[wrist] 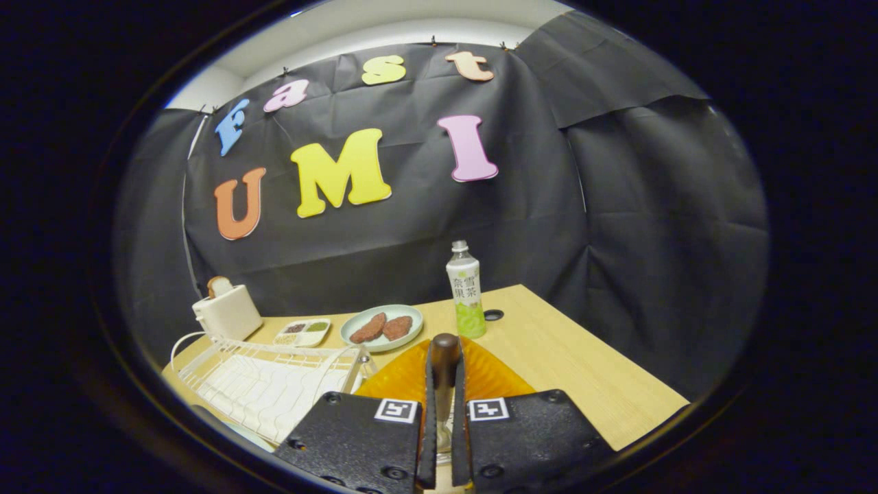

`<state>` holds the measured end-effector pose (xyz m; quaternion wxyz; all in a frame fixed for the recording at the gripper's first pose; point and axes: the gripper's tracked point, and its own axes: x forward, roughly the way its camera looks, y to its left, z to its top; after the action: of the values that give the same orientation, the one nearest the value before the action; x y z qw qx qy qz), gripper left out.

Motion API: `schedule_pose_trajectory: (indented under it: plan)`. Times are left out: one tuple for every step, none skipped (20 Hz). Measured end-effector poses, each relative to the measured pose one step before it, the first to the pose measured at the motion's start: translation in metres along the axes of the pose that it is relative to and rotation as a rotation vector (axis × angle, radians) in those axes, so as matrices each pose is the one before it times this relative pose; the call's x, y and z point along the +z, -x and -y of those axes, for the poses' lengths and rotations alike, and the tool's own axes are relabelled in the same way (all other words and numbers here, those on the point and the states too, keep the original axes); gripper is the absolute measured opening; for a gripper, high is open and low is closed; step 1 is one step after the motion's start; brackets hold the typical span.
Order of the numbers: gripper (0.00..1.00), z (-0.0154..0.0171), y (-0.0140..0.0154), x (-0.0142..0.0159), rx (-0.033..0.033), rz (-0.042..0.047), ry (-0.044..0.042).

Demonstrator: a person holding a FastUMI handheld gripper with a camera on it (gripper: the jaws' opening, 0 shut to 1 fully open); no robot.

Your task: Take the plate from the dish rack, then take the spoon from the basket and place it into the plate.

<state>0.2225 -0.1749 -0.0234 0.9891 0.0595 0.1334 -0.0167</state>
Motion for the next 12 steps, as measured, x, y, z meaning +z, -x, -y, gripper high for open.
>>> schedule_pose_trajectory:
  plan:
    - [0.13, 0.00056, 0.00296, 0.00571, -0.00996, 0.01762, 0.00839]
    - [0.12, -0.00043, 0.00322, 0.00620, -0.00579, 0.01540, 0.01134]
    - [0.12, -0.00033, 0.00351, 0.00534, -0.00491, 0.01046, 0.00761]
    - [0.12, -0.00057, 0.00445, 0.00670, -0.00371, 0.01418, 0.00654]
    - [0.12, -0.00140, 0.00548, 0.00853, -0.00314, 0.01963, 0.00483]
    - [0.12, -0.00161, 0.00581, 0.00972, -0.00454, 0.02451, 0.01078]
    - [0.12, -0.00181, 0.00608, 0.00984, -0.00156, 0.02098, 0.01620]
    - [0.12, -0.00317, 0.00755, 0.00831, 0.00063, 0.01605, 0.02343]
    - [0.12, -0.00322, 0.00915, 0.01158, -0.00102, 0.02017, 0.02191]
    - [0.12, -0.00450, 0.01020, 0.01307, 0.00051, 0.02352, 0.02150]
    - [0.12, -0.00710, 0.01116, 0.01347, 0.00868, 0.02941, 0.01934]
    - [0.12, -0.00988, 0.01103, 0.01361, 0.01201, 0.02832, 0.02161]
